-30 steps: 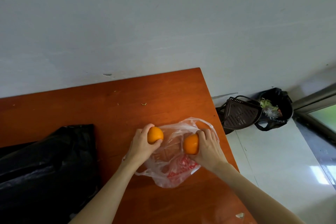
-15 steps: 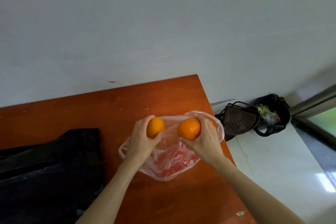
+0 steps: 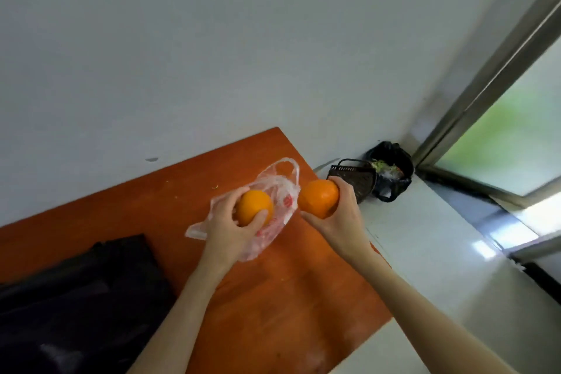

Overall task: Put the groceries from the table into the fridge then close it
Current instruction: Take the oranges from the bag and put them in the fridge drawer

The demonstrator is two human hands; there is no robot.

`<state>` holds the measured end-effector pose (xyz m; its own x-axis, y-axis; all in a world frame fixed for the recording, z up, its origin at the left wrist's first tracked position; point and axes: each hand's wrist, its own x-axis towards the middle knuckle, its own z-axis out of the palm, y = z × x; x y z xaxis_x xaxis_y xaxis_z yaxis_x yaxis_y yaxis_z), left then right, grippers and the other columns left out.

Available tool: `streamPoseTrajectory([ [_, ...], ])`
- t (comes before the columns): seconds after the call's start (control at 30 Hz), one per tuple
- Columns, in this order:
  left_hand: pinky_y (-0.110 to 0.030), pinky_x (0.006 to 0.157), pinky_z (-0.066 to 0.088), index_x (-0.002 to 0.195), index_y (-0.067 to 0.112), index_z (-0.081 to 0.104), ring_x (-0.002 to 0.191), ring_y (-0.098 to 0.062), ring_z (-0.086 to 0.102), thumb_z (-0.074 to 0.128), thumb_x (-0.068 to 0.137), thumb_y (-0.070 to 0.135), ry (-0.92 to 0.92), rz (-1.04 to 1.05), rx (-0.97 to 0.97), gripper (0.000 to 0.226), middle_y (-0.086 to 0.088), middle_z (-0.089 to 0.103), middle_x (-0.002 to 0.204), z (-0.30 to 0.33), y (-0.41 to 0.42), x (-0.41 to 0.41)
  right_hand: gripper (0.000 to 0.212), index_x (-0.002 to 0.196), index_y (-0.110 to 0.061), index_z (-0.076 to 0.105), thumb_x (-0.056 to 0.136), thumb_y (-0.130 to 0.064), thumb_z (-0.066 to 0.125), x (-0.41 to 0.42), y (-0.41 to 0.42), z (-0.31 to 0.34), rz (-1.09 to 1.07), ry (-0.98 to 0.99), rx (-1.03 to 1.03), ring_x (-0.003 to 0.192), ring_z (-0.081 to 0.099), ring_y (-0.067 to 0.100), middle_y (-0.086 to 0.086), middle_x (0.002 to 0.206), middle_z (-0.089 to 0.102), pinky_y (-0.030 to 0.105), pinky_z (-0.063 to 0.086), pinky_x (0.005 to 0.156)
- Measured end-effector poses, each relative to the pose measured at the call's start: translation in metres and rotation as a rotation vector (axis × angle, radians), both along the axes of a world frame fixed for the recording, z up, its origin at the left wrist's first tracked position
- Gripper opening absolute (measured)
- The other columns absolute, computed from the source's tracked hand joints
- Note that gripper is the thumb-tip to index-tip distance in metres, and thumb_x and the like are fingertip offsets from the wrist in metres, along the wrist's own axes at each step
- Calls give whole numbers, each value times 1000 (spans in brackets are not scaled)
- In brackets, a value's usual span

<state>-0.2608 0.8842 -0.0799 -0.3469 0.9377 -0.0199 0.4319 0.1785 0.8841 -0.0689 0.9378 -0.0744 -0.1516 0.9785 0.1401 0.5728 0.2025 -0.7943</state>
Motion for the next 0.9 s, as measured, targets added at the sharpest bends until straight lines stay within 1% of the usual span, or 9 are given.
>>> streamPoseTrajectory([
  [0.1, -23, 85, 46, 123, 34, 45, 114, -12, 49, 72, 79, 28, -39, -159, 75, 52, 8, 48, 128, 10, -9, 35, 82, 134, -14, 33, 69, -32, 80, 42, -41, 9, -92, -70, 48, 112, 42, 11, 3, 131, 39, 23, 38, 91],
  [0.2, -34, 87, 51, 120, 41, 42, 110, -16, 52, 71, 79, 32, -79, -311, 64, 51, 6, 46, 125, 20, -17, 80, 81, 133, -13, 35, 69, -30, 81, 91, -80, 21, -230, -119, 86, 112, 45, 17, 8, 131, 41, 24, 39, 88],
  [0.27, -30, 84, 51, 122, 41, 43, 107, -15, 53, 71, 79, 34, -83, -411, 66, 52, 5, 46, 125, 25, -22, 113, 81, 133, -14, 35, 68, -29, 82, 125, -107, 28, -347, -135, 95, 110, 44, 14, 7, 130, 41, 23, 40, 85],
  [0.37, -20, 77, 46, 124, 38, 45, 105, -14, 53, 71, 80, 30, -129, -552, 83, 52, 4, 46, 125, 35, -36, 171, 83, 133, -16, 34, 67, -29, 82, 178, -157, 40, -525, -163, 107, 110, 42, 10, 4, 132, 41, 19, 38, 85],
  [0.47, -28, 82, 49, 124, 38, 45, 106, -16, 52, 70, 80, 28, -138, -716, 83, 51, 5, 44, 122, 48, -63, 239, 83, 132, -16, 36, 65, -30, 83, 235, -217, 50, -710, -179, 129, 108, 43, 11, 4, 130, 42, 18, 38, 83],
  [0.57, -24, 79, 45, 124, 34, 46, 104, -16, 52, 72, 79, 26, -118, -878, 131, 53, 6, 44, 120, 61, -105, 309, 85, 132, -18, 33, 65, -29, 84, 291, -284, 61, -874, -167, 145, 108, 42, 11, 3, 131, 40, 16, 36, 82],
  [0.73, -23, 79, 44, 128, 34, 42, 105, -13, 47, 73, 77, 31, -95, -1083, 193, 59, 11, 38, 120, 79, -197, 421, 86, 135, -13, 33, 66, -24, 83, 376, -403, 85, -1071, -175, 187, 110, 40, 11, 7, 132, 40, 26, 40, 89],
  [0.83, -11, 71, 40, 122, 39, 41, 104, -11, 48, 74, 76, 30, -143, -1180, 232, 57, 12, 40, 120, 89, -259, 487, 87, 137, -13, 32, 67, -25, 83, 426, -478, 96, -1147, -194, 197, 114, 42, 15, 8, 133, 39, 27, 40, 92],
  [0.9, -8, 68, 37, 120, 41, 38, 103, -10, 47, 74, 77, 29, -171, -1230, 254, 57, 13, 41, 120, 96, -298, 531, 87, 138, -14, 31, 68, -24, 82, 457, -525, 104, -1189, -202, 207, 115, 41, 12, 7, 134, 39, 23, 37, 90],
])
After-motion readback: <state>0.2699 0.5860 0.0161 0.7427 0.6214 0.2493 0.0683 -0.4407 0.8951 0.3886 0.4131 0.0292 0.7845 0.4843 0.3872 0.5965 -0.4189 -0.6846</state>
